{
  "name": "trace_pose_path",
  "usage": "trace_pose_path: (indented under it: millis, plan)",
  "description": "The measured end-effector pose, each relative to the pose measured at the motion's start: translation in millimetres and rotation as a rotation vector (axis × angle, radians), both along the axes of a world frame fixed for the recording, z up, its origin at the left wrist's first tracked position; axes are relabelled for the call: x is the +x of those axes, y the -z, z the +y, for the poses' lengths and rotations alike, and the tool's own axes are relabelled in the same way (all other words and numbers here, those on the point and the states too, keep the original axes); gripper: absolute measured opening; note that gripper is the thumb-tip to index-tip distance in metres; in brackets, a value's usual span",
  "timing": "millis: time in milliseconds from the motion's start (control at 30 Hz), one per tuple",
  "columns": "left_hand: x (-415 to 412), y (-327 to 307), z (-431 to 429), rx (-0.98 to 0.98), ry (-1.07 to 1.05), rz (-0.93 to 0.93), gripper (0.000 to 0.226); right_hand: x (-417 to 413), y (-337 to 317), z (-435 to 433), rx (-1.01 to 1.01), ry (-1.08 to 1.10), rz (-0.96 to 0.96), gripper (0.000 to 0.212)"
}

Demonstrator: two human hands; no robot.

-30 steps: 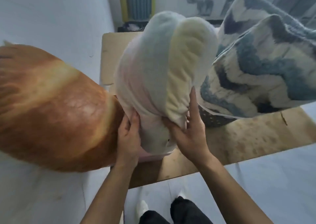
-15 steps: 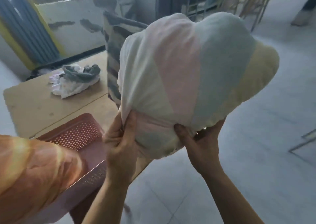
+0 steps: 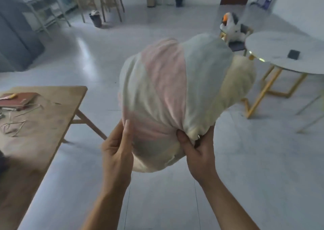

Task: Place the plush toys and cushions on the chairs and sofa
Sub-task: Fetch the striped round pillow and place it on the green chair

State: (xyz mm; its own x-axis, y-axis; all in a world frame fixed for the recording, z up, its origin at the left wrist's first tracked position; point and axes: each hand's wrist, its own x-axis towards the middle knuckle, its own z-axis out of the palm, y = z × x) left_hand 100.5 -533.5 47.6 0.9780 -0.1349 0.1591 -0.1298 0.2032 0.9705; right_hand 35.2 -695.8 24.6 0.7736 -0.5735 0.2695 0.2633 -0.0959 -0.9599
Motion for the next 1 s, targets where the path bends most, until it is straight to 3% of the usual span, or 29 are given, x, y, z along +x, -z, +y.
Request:
trace_pose_path:
  millis: [133, 333, 433, 567, 733, 800, 867, 933, 1000]
  plan:
    - [33.0, 5.8, -66.1, 0.143, 0.095, -0.005, 0.036, 14.9, 12.3, -76.5, -0.008, 0.129, -0.04, 0.067]
    - [127.1, 50.9, -171.3, 0.291, 0.192, 0.125, 0.053, 91.1, 41.9, -179.3, -0.045, 0.215, -0.008, 0.068]
    - [188.6, 73.7, -233.0, 0.294, 0.194, 0.194, 0.065, 144.8, 44.7, -237.0, -0.043, 0.277, 0.028, 0.064]
    - [279.0, 74.9, -316.8, 0.258, 0.208, 0.419, 0.094, 199.5, 26.8, -316.4, -0.028, 0.361, 0.024, 0.063]
    - [382.6, 70.2, -426.8, 0.24, 0.41, 0.538, 0.097, 247.3, 18.9, -420.3, 0.075, 0.418, 0.005, 0.07]
    - [413.9, 77.6, -472.7, 0.195, 0.528, 0.52, 0.091, 266.2, 23.8, -458.5, 0.089, 0.418, 0.041, 0.072]
    - [428.7, 70.6, -523.0, 0.181, 0.576, 0.451, 0.069, 290.0, 33.5, -497.5, 0.13, 0.399, 0.074, 0.07]
    - [442.1, 69.0, -573.3, 0.178, 0.52, 0.375, 0.054, 316.4, 46.4, -542.3, 0.162, 0.411, 0.1, 0.066]
    - [458.6, 70.9, -619.1, 0.159, 0.427, 0.356, 0.056, 344.8, 61.1, -593.7, 0.21, 0.409, 0.131, 0.06]
